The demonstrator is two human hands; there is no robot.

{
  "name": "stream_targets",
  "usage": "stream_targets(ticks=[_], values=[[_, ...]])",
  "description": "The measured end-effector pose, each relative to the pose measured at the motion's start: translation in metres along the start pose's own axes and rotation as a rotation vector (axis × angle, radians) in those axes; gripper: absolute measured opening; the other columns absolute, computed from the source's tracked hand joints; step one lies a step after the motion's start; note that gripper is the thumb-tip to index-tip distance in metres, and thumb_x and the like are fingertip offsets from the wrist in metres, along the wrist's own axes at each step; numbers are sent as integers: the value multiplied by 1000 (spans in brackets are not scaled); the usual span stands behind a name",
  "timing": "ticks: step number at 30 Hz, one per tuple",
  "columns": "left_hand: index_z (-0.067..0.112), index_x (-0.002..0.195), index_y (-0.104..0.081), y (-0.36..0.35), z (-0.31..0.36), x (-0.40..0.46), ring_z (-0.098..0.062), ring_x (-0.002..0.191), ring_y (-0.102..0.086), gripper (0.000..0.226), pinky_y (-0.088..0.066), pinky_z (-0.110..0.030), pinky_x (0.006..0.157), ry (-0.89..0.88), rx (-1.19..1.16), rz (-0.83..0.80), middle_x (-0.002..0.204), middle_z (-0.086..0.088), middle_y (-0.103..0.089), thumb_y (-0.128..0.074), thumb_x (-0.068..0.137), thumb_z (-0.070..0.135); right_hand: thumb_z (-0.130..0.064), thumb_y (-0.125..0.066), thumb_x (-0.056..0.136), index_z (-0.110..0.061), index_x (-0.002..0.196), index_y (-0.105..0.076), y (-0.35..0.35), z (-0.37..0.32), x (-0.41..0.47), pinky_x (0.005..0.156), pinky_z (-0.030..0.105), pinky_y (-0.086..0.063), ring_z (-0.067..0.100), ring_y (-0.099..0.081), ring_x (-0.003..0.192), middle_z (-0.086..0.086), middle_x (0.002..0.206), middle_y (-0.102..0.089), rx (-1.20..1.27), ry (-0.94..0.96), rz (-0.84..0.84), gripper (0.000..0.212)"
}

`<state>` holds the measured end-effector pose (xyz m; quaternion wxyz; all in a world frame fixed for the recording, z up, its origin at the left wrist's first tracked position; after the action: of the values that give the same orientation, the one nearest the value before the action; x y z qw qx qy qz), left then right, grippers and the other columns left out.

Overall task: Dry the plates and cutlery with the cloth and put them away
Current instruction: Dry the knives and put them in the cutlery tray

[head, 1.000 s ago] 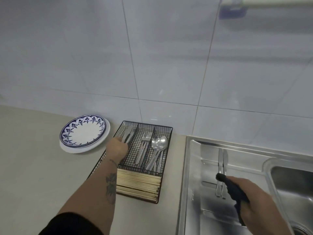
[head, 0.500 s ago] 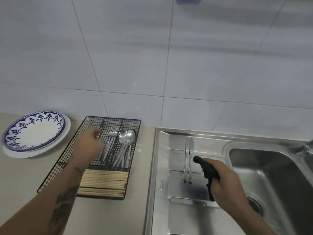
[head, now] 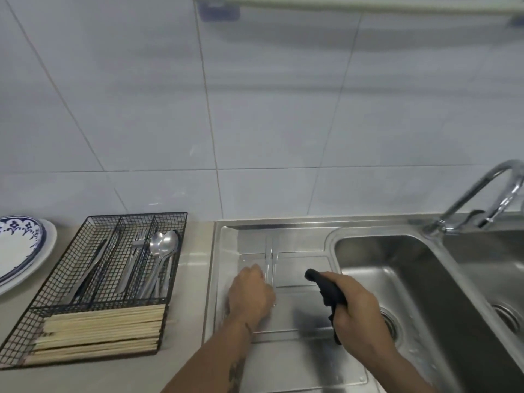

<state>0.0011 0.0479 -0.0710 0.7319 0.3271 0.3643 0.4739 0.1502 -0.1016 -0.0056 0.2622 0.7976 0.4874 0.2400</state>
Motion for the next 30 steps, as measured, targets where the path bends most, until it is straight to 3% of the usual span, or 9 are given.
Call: stream_targets(ticks=[5, 10, 15, 20, 24, 27, 30], values=[[13, 123, -50, -5, 4, 3, -28, 114, -57, 40, -48, -36, 93, 26, 160, -36, 124, -8, -55, -64, 87, 23, 18, -46, 68, -39, 110, -66, 6, 12, -5, 67, 20, -44, 6, -60, 83, -21, 89, -62, 11, -48, 31, 74], [9, 135, -39, -3, -8, 5, -29, 113, -54, 50, -47, -35, 95, -9, 308, -21, 128, -10, -51, -58, 89, 17, 16, -46, 67, -41, 112, -65, -1, 9, -2, 69, 16, -42, 3, -60, 85, -22, 88, -63, 38, -65, 12, 75], [13, 127, -42, 7, -19, 5, -26, 109, -53, 38, -50, -35, 93, -24, 344, 1, 121, -8, -53, -54, 91, 15, 17, -46, 70, -39, 113, -65, -5, 3, 0, 69, 17, -44, 4, -60, 84, -20, 87, -63, 62, -52, -15, 73], [14, 127, -40, 20, -22, -1, -26, 114, -52, 33, -46, -36, 93, -49, 384, 12, 126, -7, -49, -45, 95, 14, 16, -46, 74, -39, 113, -65, -8, -4, -4, 66, 17, -43, 5, -60, 81, -21, 87, -62, 56, -27, -51, 70], [18, 122, -41, 38, -23, -9, -25, 99, -61, 31, -45, -34, 77, -109, 346, 44, 114, -3, -56, -44, 93, 11, 16, -45, 73, -39, 111, -65, -6, -12, -3, 65, 21, -46, 7, -60, 74, -19, 84, -62, 42, 20, -26, 69], [21, 114, -47, 54, -21, -22, -19, 84, -60, 27, -51, -33, 75, -246, 358, 109, 99, 1, -60, -42, 89, 13, 13, -47, 73, -32, 115, -66, -3, -24, 0, 76, 30, -51, 7, -60, 87, -19, 92, -63, -19, 112, 32, 65], [23, 106, -50, 63, -17, -41, -17, 79, -57, 17, -52, -33, 75, -414, 387, 170, 96, 3, -59, -41, 92, 25, 3, -47, 67, -16, 116, -68, -2, -49, 5, 89, 39, -50, 20, -62, 99, -3, 107, -68, -193, 294, 122, 56]])
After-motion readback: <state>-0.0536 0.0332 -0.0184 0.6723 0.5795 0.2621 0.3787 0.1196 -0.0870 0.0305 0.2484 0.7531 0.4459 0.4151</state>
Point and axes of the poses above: each hand's wrist, its own x-axis towards the middle knuckle, its own y-axis out of the back of the hand, z = x × y, the point moved 1 cm from there along x, towards the middle knuckle
